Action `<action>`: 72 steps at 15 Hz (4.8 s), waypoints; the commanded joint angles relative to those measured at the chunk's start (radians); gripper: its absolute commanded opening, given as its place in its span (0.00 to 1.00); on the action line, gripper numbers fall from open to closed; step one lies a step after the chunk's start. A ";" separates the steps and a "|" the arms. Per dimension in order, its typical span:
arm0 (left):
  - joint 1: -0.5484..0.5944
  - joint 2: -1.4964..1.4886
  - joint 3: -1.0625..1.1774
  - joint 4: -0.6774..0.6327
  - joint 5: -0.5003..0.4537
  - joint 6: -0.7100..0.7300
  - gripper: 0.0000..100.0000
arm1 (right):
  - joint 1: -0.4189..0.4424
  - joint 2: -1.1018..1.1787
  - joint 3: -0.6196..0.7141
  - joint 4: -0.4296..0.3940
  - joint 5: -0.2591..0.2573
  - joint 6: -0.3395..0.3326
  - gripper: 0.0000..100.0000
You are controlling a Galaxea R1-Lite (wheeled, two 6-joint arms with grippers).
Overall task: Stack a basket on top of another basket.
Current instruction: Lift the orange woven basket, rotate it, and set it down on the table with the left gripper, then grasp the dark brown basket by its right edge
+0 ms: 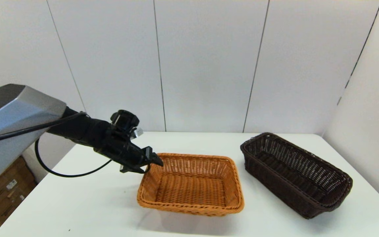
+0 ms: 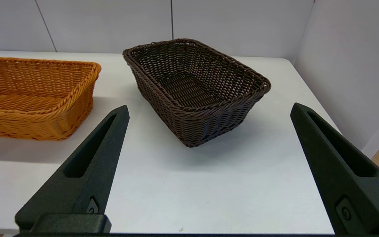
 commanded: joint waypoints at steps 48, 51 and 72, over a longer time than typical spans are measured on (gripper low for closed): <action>0.294 -2.129 1.281 -0.366 0.477 0.645 1.00 | 0.000 0.000 0.000 0.000 0.001 -0.001 1.00; 0.294 -2.155 1.281 -0.343 0.459 0.637 1.00 | 0.000 0.000 0.000 0.000 0.001 -0.001 1.00; 0.294 -2.155 1.281 -0.182 0.338 0.482 1.00 | 0.000 0.000 0.000 0.000 0.001 -0.001 1.00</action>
